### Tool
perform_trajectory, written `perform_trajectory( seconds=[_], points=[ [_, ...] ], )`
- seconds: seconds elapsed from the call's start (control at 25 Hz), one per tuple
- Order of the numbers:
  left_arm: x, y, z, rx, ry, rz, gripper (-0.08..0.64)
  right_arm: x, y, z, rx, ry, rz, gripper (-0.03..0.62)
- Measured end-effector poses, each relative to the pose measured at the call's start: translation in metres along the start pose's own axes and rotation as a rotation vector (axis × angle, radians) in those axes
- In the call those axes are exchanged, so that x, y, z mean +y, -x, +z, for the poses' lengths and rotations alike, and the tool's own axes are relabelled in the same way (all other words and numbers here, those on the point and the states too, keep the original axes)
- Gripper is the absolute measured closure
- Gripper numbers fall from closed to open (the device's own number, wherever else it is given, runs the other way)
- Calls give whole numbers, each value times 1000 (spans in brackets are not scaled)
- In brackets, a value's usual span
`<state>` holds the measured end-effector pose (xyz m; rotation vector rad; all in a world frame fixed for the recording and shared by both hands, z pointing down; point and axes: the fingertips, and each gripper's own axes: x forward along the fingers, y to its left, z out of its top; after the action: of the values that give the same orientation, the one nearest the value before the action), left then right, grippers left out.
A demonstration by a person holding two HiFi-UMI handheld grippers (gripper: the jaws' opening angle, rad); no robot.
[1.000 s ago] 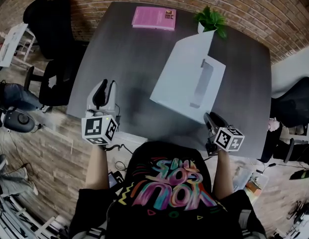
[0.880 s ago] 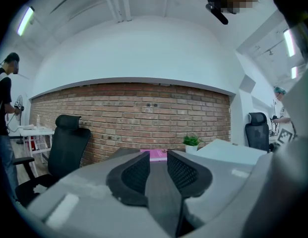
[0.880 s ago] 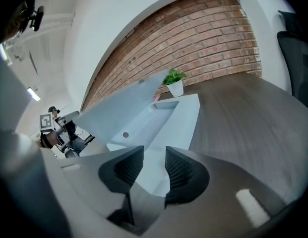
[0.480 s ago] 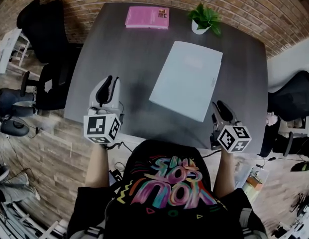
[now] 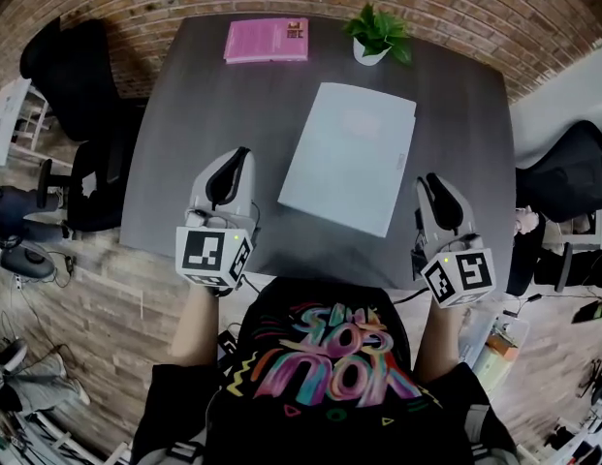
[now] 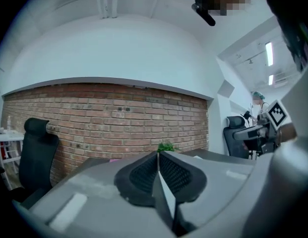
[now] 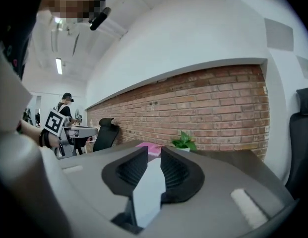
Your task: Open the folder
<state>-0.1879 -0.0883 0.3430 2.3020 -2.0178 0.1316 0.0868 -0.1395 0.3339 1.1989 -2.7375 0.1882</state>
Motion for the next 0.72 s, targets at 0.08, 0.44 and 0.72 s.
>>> perform_trajectory(
  seconds=[0.08,0.44,0.72],
  points=[
    [-15,-7,7,-7,-21,-33,555,-2,2,13,-40,29,-8,520],
    [-74,-33,32,-38,-46,-149,558,-19,18,44,-146,105,-68,591],
    [-103,-51,35,-42,-54,-201,558,-39,24,49,-160,100,-85,592]
  ],
)
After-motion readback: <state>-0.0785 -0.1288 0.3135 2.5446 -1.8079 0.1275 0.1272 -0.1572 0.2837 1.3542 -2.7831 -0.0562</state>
